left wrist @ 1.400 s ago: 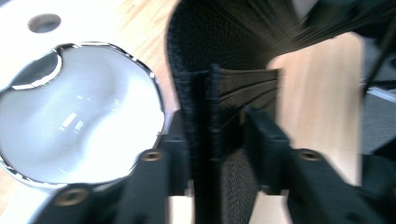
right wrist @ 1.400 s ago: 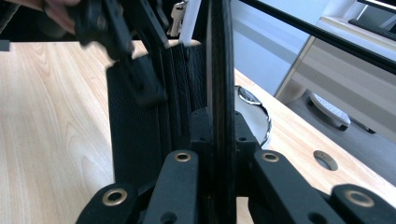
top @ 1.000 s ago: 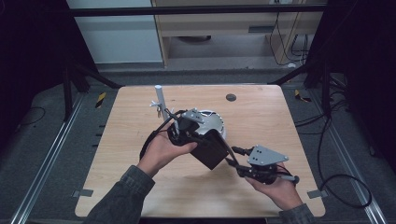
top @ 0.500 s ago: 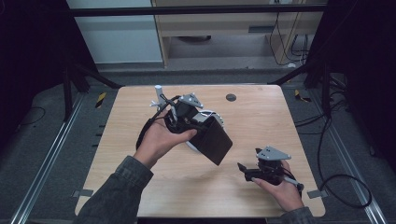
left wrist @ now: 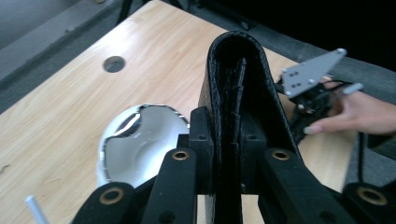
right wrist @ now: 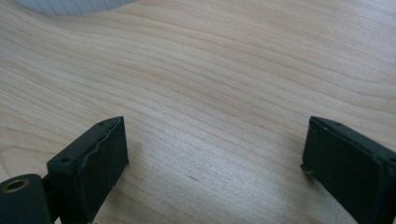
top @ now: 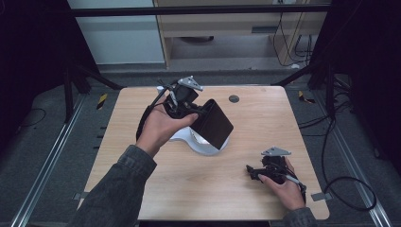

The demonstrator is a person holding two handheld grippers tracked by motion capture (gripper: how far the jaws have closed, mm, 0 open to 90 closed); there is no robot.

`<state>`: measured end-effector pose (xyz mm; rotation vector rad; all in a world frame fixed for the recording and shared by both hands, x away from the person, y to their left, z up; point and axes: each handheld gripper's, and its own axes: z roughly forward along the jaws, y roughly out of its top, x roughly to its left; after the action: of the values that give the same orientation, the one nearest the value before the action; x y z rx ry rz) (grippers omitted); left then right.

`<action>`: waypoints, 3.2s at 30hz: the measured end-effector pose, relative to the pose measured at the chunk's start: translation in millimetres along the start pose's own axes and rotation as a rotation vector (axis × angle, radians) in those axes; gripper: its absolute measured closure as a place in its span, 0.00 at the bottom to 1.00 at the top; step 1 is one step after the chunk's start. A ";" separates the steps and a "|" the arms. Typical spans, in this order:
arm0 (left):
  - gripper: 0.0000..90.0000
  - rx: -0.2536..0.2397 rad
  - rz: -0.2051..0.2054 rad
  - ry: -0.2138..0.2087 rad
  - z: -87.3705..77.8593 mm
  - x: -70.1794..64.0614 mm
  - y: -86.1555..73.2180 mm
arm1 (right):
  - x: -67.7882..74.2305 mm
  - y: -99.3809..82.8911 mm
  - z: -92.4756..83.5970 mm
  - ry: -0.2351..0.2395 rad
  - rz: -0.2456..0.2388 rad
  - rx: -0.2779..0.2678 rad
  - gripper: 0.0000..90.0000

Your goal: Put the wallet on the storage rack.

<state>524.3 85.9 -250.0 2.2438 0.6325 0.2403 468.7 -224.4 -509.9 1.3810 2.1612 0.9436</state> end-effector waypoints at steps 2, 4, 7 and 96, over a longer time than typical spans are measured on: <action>0.89 -0.003 -0.010 0.021 1.0 5.5 0.7 | -0.5 -0.5 0.8 -0.006 -0.007 -0.006 0.07; 0.89 -0.016 -0.028 0.032 1.3 10.3 1.0 | -0.4 -0.5 0.9 -0.007 -0.005 -0.006 0.07; 0.89 -0.029 -0.038 0.042 1.0 14.8 1.2 | 0.5 -0.8 2.1 -0.015 -0.019 -0.006 0.05; 0.74 -0.009 -0.120 0.151 57.0 57.5 -17.1 | 1.8 -2.1 1.6 -0.006 -0.029 -0.007 0.04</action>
<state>588.0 88.8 -302.8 2.1846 0.8414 0.3541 467.7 -222.9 -512.5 1.3441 2.1658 0.9342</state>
